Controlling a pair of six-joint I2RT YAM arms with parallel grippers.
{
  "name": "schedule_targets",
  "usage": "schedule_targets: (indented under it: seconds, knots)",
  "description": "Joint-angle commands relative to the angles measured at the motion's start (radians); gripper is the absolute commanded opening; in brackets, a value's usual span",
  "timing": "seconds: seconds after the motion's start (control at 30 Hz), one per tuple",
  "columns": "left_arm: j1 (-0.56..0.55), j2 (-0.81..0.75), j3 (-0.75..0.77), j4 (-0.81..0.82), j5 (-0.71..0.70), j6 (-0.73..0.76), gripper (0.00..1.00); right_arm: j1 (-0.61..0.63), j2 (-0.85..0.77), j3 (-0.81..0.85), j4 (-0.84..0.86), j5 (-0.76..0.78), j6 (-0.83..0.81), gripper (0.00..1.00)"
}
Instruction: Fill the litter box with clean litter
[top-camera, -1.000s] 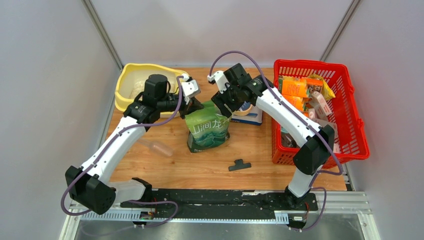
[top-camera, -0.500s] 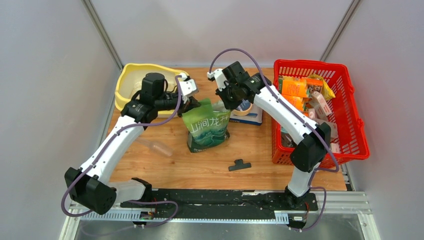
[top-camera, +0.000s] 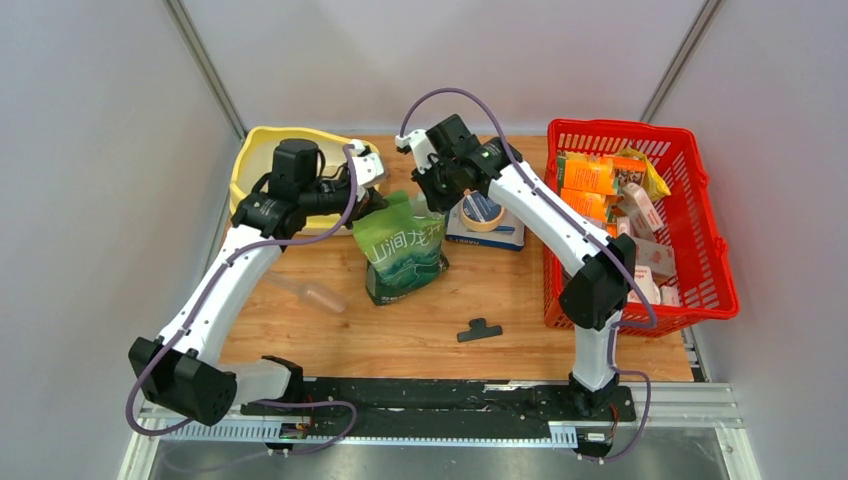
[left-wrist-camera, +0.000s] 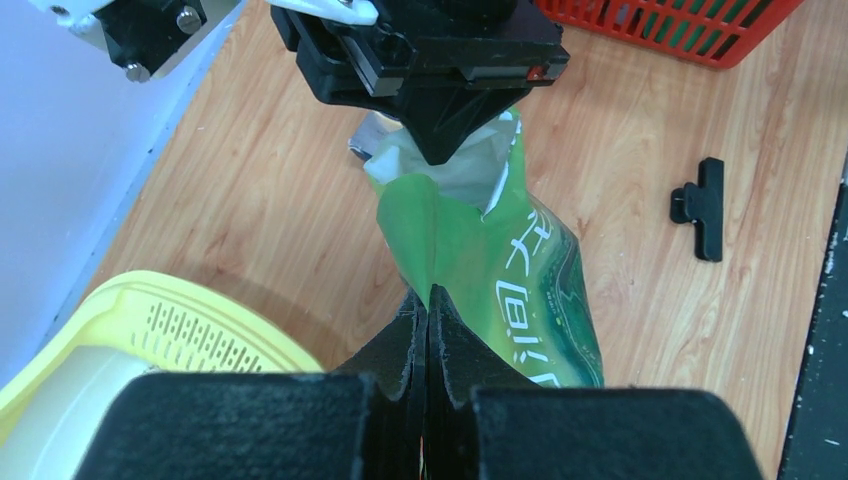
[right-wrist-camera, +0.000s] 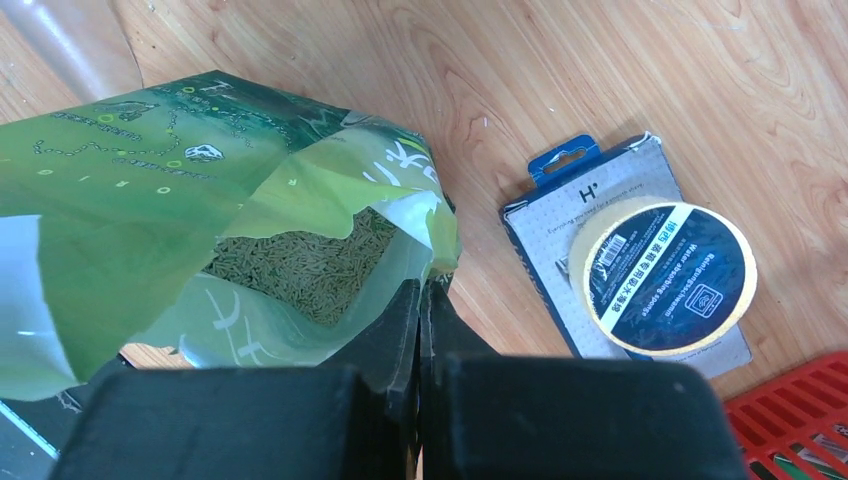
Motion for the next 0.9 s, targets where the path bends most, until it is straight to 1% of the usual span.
schedule_targets:
  seconds: [0.0, 0.17, 0.37, 0.47, 0.6, 0.73, 0.87]
  knots:
    - [0.009, -0.014, 0.104, 0.185, 0.039, 0.048, 0.0, 0.016, 0.02, 0.054, 0.044, -0.027, 0.025, 0.0]
    - [0.009, 0.019, 0.14, 0.187, 0.029, 0.065, 0.0, 0.016, 0.02, 0.053, 0.053, -0.025, 0.024, 0.0]
    - [0.011, 0.035, 0.171, 0.184, 0.022, 0.103, 0.0, 0.016, 0.02, 0.065, 0.079, 0.058, 0.021, 0.0]
    - [0.015, 0.05, 0.203, 0.192, 0.023, 0.106, 0.0, 0.015, 0.025, 0.082, 0.084, 0.079, 0.021, 0.0]
    - [0.015, 0.059, 0.205, 0.19, 0.031, 0.116, 0.0, 0.013, 0.025, 0.081, 0.09, 0.091, 0.022, 0.0]
    - [0.015, 0.062, 0.205, 0.219, 0.035, 0.099, 0.0, 0.007, 0.028, 0.091, 0.101, 0.101, 0.025, 0.0]
    - [0.015, 0.084, 0.235, 0.23, 0.045, 0.09, 0.0, 0.007, 0.038, 0.11, 0.101, 0.104, 0.021, 0.0]
